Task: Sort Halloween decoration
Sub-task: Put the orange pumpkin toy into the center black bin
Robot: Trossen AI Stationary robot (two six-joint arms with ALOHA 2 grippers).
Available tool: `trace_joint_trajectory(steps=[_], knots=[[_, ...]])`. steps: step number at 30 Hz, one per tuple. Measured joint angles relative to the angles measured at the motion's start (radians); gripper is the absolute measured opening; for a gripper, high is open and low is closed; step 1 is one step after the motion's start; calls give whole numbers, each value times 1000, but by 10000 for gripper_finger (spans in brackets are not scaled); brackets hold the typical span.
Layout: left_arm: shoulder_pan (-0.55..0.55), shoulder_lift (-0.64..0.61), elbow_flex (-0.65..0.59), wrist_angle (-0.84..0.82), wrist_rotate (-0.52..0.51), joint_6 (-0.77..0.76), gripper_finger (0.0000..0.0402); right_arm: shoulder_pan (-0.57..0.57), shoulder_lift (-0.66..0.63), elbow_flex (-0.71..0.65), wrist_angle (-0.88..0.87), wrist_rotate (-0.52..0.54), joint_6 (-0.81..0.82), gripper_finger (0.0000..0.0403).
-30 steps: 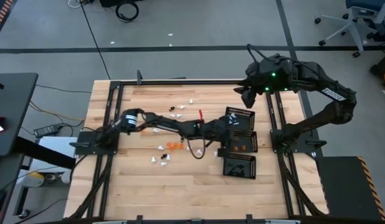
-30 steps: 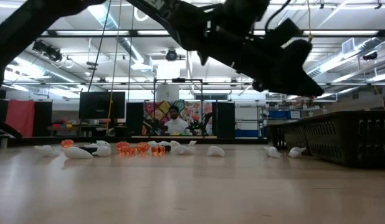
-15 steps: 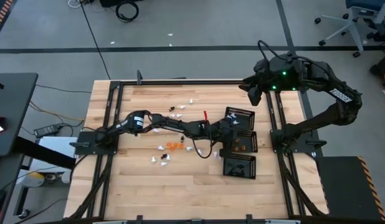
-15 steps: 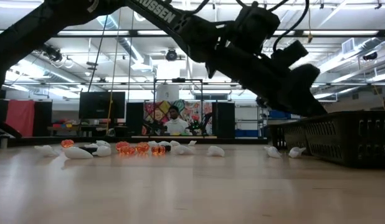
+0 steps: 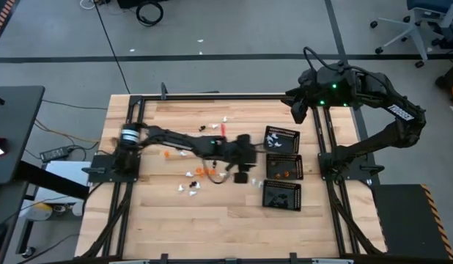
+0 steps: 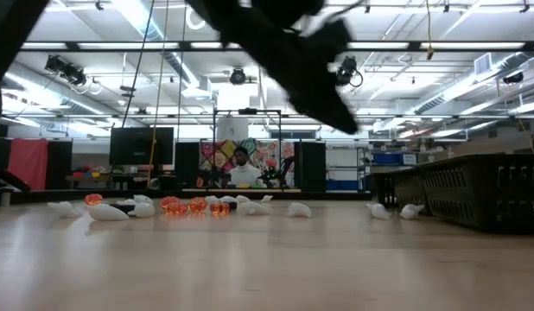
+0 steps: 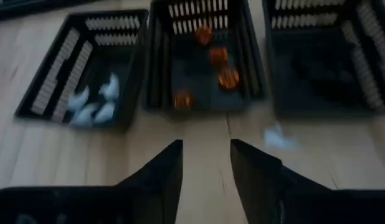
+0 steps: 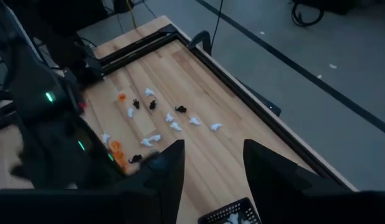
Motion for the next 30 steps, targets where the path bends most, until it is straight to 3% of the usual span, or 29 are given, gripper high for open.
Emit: trace_joint_trajectory(steps=[7,14,24,30], knots=[[-2,-280,-382,25,-23,-58,128,0,2,0,56,27,-11,167],[0,-419,-645,37,-23,-232,131,13,25,-3,94,31,-21,167],[-1,-405,-706,61,12,-293,220,56,62,-70,130,30,-13,167],[-22,-376,-705,46,13,-282,234,65,62,-98,181,27,-13,167]])
